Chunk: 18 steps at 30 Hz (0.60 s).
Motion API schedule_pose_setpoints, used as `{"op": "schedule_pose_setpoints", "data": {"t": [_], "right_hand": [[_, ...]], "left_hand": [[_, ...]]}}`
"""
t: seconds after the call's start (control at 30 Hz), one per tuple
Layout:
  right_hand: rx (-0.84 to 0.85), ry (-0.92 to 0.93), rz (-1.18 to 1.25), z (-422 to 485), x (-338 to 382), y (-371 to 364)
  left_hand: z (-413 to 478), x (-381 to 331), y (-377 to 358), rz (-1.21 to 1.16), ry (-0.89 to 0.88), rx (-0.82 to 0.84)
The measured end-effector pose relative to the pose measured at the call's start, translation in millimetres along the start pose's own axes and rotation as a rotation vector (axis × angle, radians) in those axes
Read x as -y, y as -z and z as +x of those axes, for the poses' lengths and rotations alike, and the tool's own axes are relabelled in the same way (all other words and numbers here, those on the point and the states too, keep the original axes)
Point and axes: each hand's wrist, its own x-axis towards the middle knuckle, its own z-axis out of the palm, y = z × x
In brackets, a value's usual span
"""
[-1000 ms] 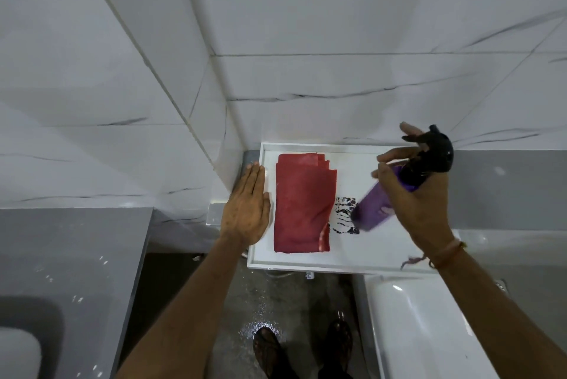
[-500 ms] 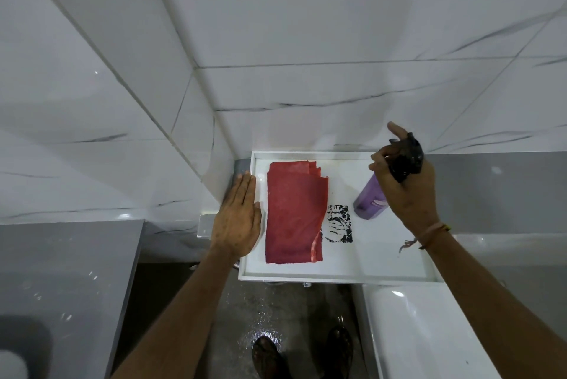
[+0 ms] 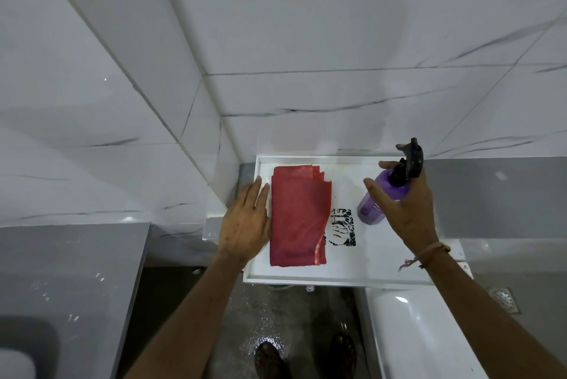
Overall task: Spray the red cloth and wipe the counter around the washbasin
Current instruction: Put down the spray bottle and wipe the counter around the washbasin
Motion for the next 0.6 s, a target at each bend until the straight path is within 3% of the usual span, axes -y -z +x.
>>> {"op": "schedule_pose_setpoints", "data": {"t": [0.13, 0.23, 0.33, 0.6], "right_hand": [[-0.088, -0.108, -0.065, -22, -13, 0], [-0.211, -0.188, -0.021, -58, -17, -8], [-0.261, -0.141, 0.015, -101, -15, -27], [0.171, -0.409, -0.088, -95, -3, -71]], "left_hand": [[-2, -20, 14, -0.062, -0.003, -0.052], [-2, -35, 19, -0.217, 0.233, 0.009], [2, -45, 21, -0.328, 0.385, 0.043], [24, -55, 28, -0.373, 0.622, 0.251]]}}
